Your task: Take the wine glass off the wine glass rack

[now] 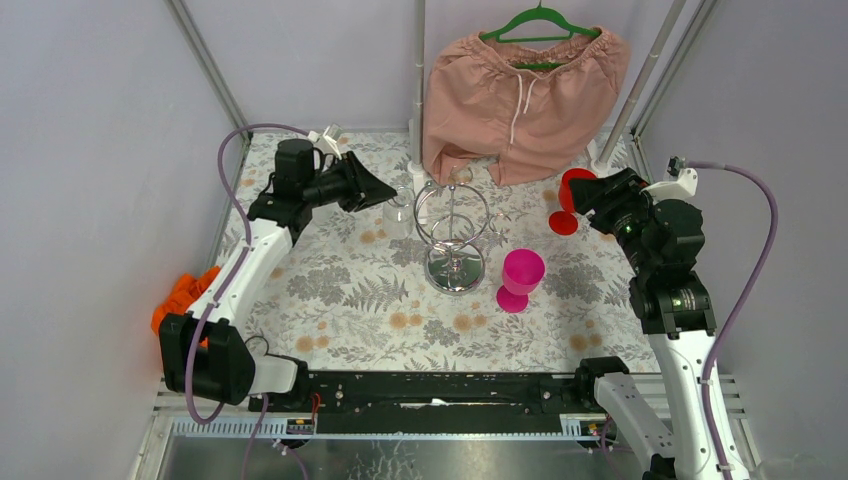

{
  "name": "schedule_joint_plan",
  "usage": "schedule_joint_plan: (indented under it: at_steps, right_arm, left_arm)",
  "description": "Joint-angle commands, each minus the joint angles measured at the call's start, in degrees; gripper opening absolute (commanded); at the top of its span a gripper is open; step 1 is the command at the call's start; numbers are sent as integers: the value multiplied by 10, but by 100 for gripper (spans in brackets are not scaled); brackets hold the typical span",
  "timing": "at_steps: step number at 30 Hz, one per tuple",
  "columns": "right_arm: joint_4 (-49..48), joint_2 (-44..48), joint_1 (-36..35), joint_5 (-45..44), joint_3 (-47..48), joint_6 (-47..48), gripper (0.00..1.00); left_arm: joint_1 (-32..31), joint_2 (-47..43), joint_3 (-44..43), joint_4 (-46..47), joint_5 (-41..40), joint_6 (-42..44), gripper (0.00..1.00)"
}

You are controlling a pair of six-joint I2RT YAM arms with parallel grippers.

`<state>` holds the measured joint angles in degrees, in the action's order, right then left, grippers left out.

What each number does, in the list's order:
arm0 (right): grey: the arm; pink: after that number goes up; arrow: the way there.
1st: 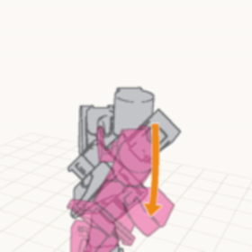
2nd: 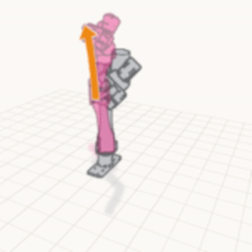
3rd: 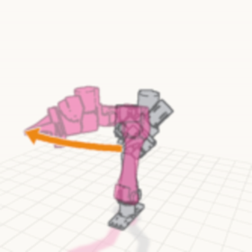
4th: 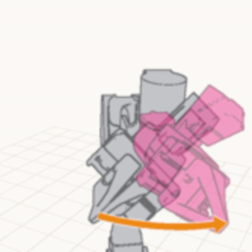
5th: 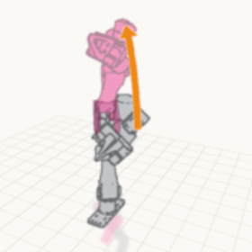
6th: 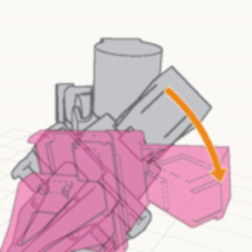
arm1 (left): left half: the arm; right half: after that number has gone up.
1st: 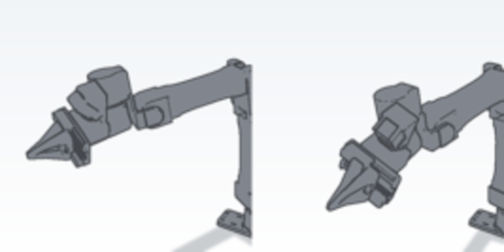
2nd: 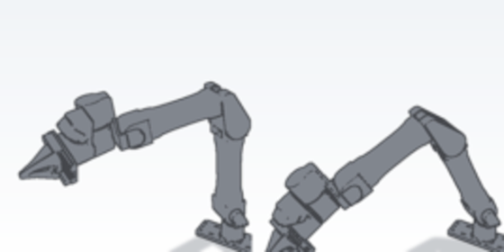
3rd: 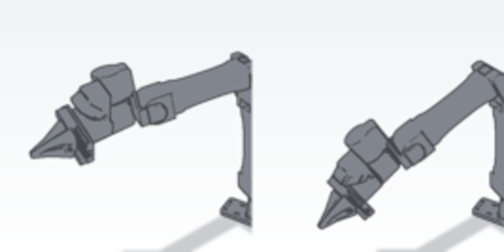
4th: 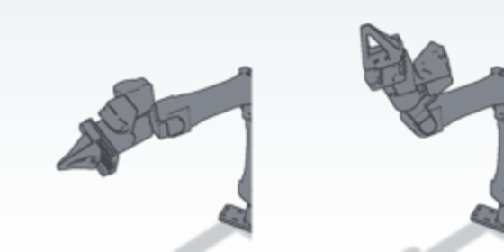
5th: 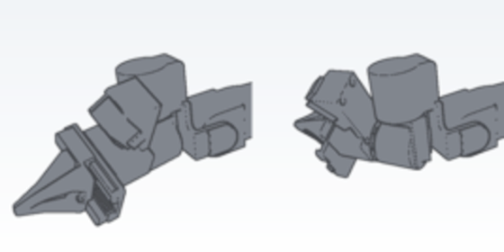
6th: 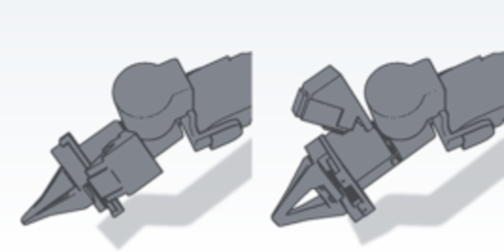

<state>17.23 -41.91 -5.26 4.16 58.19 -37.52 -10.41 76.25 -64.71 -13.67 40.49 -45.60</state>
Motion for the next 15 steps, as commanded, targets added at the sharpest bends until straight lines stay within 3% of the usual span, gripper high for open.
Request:
schedule_joint_plan:
  at_steps: [1,15]
  right_arm:
    - [-30,-3,0,14,-4,-6,62]
    - [-35,-7,0,19,-8,-14,62]
  left_arm:
    - [9,-1,-16,20,16,17,33]
    - [15,12,8,66,42,-1,30]
